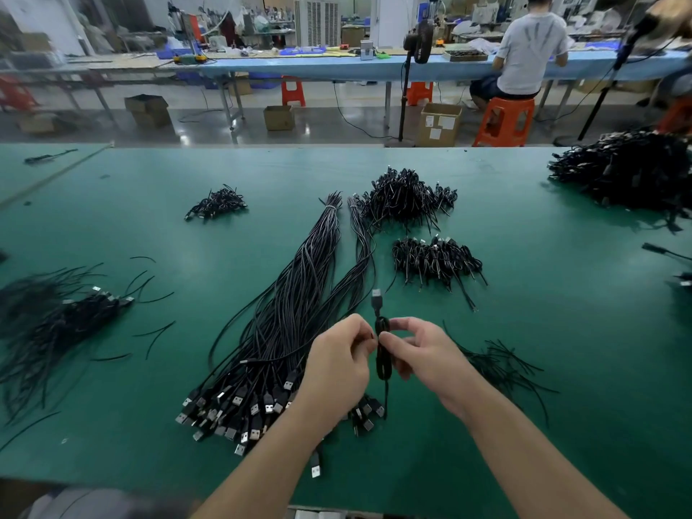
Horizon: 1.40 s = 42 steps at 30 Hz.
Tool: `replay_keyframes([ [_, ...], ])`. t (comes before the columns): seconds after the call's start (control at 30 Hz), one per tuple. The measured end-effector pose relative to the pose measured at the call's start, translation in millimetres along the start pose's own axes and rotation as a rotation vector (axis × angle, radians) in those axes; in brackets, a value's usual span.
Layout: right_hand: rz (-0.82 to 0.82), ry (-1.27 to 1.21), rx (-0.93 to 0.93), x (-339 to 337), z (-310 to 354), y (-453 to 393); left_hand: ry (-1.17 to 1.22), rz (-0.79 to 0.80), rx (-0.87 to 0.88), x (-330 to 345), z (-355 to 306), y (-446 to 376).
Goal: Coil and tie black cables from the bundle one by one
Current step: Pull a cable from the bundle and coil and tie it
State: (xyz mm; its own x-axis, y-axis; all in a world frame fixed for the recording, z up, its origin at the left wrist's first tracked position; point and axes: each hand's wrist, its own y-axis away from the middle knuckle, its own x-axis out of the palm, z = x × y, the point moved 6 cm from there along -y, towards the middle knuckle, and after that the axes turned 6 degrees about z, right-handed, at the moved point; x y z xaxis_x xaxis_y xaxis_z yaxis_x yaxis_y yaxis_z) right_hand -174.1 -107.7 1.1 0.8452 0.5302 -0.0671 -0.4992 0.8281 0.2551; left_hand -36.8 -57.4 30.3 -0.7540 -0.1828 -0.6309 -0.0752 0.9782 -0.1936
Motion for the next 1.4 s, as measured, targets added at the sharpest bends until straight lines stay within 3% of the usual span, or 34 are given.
replay_keyframes([
  [0.1, 0.098, -0.365, 0.217, 8.0, -10.1, -1.3, -0.174, -0.065, 0.200, -0.6, -13.9, 3.4],
  [0.17, 0.104, -0.368, 0.201, 6.4, -8.1, -1.1, -0.148, -0.089, 0.175, -0.9, -12.3, 4.9],
  [0.27, 0.000, -0.123, 0.058, -4.3, 3.0, 2.9, 0.121, -0.051, -0.105, -1.6, 7.9, -1.4],
  [0.37, -0.006, 0.386, -0.141, -7.2, 18.2, 11.1, 0.436, 0.055, -0.404, 4.4, 29.2, -3.3],
  [0.43, 0.007, 0.563, -0.260, -3.0, 24.6, 13.6, 0.622, 0.129, -0.490, 12.0, 33.6, -1.4],
  [0.5, -0.014, 0.552, -0.298, -0.8, 26.6, 13.1, 0.694, 0.153, -0.492, 15.5, 31.7, -0.1],
  [0.63, -0.024, 0.307, -0.205, -2.6, 22.5, 10.0, 0.457, 0.112, -0.331, 9.7, 19.7, 0.3],
  [0.83, 0.028, -0.149, 0.226, -0.6, 2.5, 5.0, -0.357, -0.162, 0.371, 1.2, -24.3, 9.2],
  [0.93, 0.081, -0.175, 0.249, 1.3, 0.4, 6.1, -0.489, -0.212, 0.506, 3.9, -27.2, 13.6],
  [1.03, 0.060, -0.116, 0.155, -2.6, 3.7, 7.2, -0.192, -0.169, 0.222, -2.5, -16.4, 10.0],
  [1.1, 0.075, -0.041, 0.035, -4.1, 9.9, 9.4, 0.170, -0.044, -0.114, 0.0, 5.0, 2.6],
  [1.2, 0.070, 0.298, -0.133, -4.2, 19.9, 14.8, 0.802, 0.136, -0.537, 15.5, 26.4, 3.4],
  [1.3, -0.063, 0.516, -0.238, -6.6, 26.6, 16.1, 0.923, 0.209, -0.609, 24.2, 29.9, 6.6],
  [1.4, -0.087, 0.490, -0.204, -6.5, 25.5, 14.6, 0.774, 0.170, -0.531, 24.2, 30.1, 5.7],
])
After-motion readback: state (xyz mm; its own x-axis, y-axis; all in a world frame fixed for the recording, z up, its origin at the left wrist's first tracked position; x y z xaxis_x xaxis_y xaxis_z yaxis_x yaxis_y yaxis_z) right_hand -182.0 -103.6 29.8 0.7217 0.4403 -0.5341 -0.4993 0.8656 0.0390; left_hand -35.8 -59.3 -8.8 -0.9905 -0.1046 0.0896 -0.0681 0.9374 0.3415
